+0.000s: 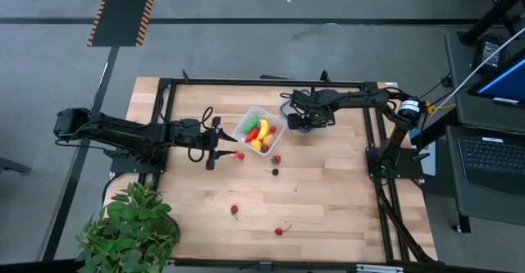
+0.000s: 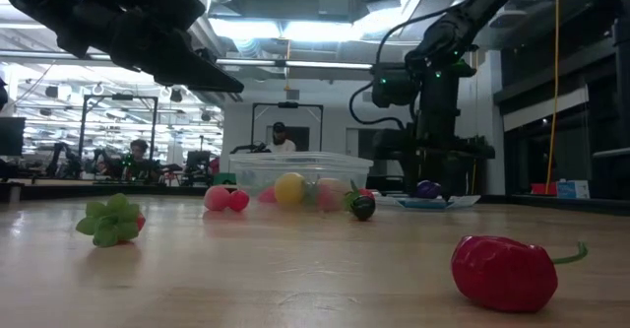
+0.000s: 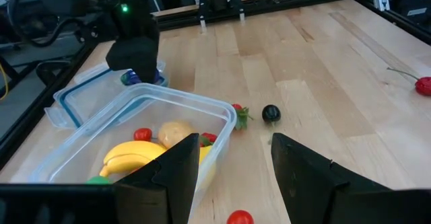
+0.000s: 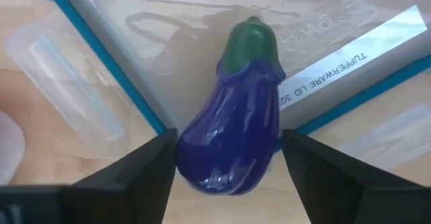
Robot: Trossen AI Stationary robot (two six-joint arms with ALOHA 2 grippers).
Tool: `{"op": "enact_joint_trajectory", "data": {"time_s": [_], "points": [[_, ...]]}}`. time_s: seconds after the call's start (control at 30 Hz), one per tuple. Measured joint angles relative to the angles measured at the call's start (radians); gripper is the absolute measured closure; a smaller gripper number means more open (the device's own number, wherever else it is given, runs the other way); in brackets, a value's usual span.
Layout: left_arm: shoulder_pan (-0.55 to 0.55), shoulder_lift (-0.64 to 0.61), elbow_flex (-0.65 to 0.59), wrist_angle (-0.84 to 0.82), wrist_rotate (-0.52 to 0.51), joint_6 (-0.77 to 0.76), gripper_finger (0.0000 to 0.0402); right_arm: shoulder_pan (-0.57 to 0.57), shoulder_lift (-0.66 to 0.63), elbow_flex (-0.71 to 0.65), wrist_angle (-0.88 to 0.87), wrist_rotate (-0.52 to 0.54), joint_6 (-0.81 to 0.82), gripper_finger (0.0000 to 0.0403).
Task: Pick and placing Produce into tupperware
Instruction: Put the purple eggplant into the transparent container
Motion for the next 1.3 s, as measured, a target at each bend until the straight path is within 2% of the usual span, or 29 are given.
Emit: {"op": "enact_joint_trajectory", "data": {"time_s": [0.13, 0.43, 0.9, 1.3], "points": [[0.000, 0.000, 0.000, 0.000, 0.000, 0.000, 0.0223, -0.002, 0.000, -0.001, -0.002, 0.004, -0.008, 0.0165], [0.000, 0.000, 0.000, 0.000, 0.000, -0.001, 0.0223, -0.007, -0.003, 0.003, 0.010, 0.006, -0.110, 0.0290], [0.000, 0.000, 0.000, 0.000, 0.000, -0.002, 0.0223, -0.008, -0.016, -0.001, 0.004, -0.006, -0.189, 0.0299], [0.000, 0.000, 0.000, 0.000, 0.000, -0.003, 0.0223, 0.008, -0.200, -0.004, 0.038, -0.011, -0.265, 0.0314]]}}
